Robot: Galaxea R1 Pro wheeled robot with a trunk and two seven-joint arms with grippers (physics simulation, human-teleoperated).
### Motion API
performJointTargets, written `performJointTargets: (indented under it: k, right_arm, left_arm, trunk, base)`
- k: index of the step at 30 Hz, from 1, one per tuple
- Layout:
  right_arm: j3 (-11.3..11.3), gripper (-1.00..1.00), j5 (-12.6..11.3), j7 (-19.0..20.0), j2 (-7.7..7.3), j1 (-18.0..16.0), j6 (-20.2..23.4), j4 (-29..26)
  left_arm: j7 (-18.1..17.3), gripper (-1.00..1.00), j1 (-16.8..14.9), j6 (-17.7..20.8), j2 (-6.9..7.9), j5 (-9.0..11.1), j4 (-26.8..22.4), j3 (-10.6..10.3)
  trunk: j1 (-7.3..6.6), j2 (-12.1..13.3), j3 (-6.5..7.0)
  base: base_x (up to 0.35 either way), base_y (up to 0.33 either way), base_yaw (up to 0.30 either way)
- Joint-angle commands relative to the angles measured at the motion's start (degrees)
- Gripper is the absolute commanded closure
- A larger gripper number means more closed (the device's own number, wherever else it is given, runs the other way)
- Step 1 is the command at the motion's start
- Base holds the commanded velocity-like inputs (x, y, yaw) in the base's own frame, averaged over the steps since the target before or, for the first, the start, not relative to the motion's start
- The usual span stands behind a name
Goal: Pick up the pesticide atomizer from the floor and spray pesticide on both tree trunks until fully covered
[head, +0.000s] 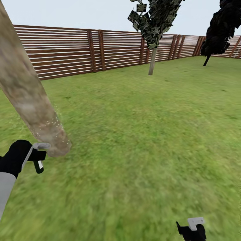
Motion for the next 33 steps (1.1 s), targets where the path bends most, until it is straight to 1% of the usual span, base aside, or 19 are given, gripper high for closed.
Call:
performJointTargets:
  k: [1, 7, 10, 12, 17, 19, 22, 25, 26, 28, 29, 30, 31, 32, 33]
  right_arm:
    - [0.0, -1.00, 0.0, 0.0, 0.00, 0.0, 0.0, 0.0]
    - [0.0, -1.00, 0.0, 0.0, 0.09, 0.0, 0.0, 0.0]
    - [0.0, -1.00, 0.0, 0.0, 0.09, 0.0, 0.0, 0.0]
    - [0.0, -1.00, 0.0, 0.0, 0.09, 0.0, 0.0, 0.0]
    - [0.0, -1.00, 0.0, 0.1, 0.09, 0.0, 0.0, 0.0]
    - [0.0, -1.00, 0.0, 0.1, 0.09, 0.0, 0.0, 0.0]
    - [0.0, -1.00, 0.0, 0.1, 0.09, 0.0, 0.0, 0.0]
    - [0.0, -1.00, 0.0, 0.1, 0.09, 0.0, 0.0, 0.0]
    - [0.0, -1.00, 0.0, 0.1, 0.09, 0.0, 0.0, 0.0]
    - [0.0, -1.00, 0.0, 0.1, 0.09, 0.0, 0.0, 0.0]
    - [0.0, -1.00, 0.0, 0.1, 0.09, 0.0, 0.0, 0.0]
    - [0.0, -1.00, 0.0, 0.1, 0.13, 0.0, 0.0, 0.0]
    - [0.0, -1.00, 0.0, 0.1, 0.16, 0.0, 0.0, 0.0]
    - [0.0, -1.00, 0.0, 0.1, 0.17, 0.0, 0.0, 0.0]
    - [0.0, -1.00, 0.1, 0.1, 0.16, 0.0, 0.0, 0.0]
  left_arm:
    - [0.0, 1.00, 0.0, 0.0, 0.00, -0.1, 0.0, 0.1]
    - [0.0, 1.00, 0.0, 0.0, 0.12, -0.1, 0.0, 0.4]
    - [0.1, 1.00, 0.0, 0.0, 1.09, -0.1, 0.4, 0.5]
    - [0.1, 1.00, 0.0, 0.0, 1.27, -0.1, 0.7, 0.4]
    - [0.1, 1.00, 0.1, 0.0, 1.26, -0.1, 1.1, 0.5]
    - [1.5, 1.00, 0.2, -0.3, 1.24, 0.0, 1.7, 0.5]
    - [2.5, 1.00, 0.3, -0.7, 0.74, 0.5, 4.9, 0.6]
    - [2.6, 1.00, 0.3, -0.8, 0.40, 0.7, 5.0, 0.6]
    - [2.6, 1.00, 0.3, -1.0, -0.06, 0.8, 5.2, 0.6]
    - [3.3, 1.00, 0.7, -2.6, -1.81, 0.3, 6.3, 0.5]
    - [5.0, 1.00, 0.9, -3.2, -2.30, 0.3, 7.6, 0.5]
    - [7.7, 1.00, 0.9, -3.6, -2.87, 0.5, 8.4, 0.6]
    - [10.2, 1.00, 1.0, -3.9, -4.03, 0.6, 8.5, 0.6]
    - [11.0, 1.00, 1.0, -4.2, -4.96, 0.8, 8.9, 0.5]
    - [11.4, 1.00, 1.6, -5.4, -6.38, 0.8, 9.2, 0.5]
  trunk:
    - [0.00, 0.0, 0.00]
    - [0.00, 0.0, 0.00]
    - [0.00, 0.0, 0.00]
    - [0.00, 0.0, 0.00]
    - [0.00, 0.0, 0.00]
    - [0.00, 0.0, 0.00]
    - [0.00, 0.0, 0.00]
    - [0.00, 0.0, 0.00]
    - [0.00, 0.0, 0.00]
    - [0.00, 0.0, 0.00]
    - [0.00, 0.0, 0.00]
    - [0.00, 0.0, 0.00]
    - [0.00, 0.0, 0.00]
    - [0.00, 0.0, 0.00]
    - [0.00, 0.0, 0.00]
  base:
    - [0.146, -0.269, 0.117]
    - [0.162, -0.256, 0.252]
    - [0.266, -0.170, 0.276]
    - [0.325, -0.043, 0.276]
    - [0.337, -0.006, 0.276]
    - [0.305, 0.000, 0.276]
    - [0.096, 0.000, 0.276]
    - [0.010, 0.000, 0.275]
    - [0.002, 0.000, 0.266]
    - [0.001, 0.000, 0.253]
    - [0.000, 0.000, 0.239]
    - [0.000, 0.000, 0.146]
    - [0.000, 0.000, 0.060]
    - [0.000, 0.000, 0.031]
    - [0.000, 0.000, 0.013]
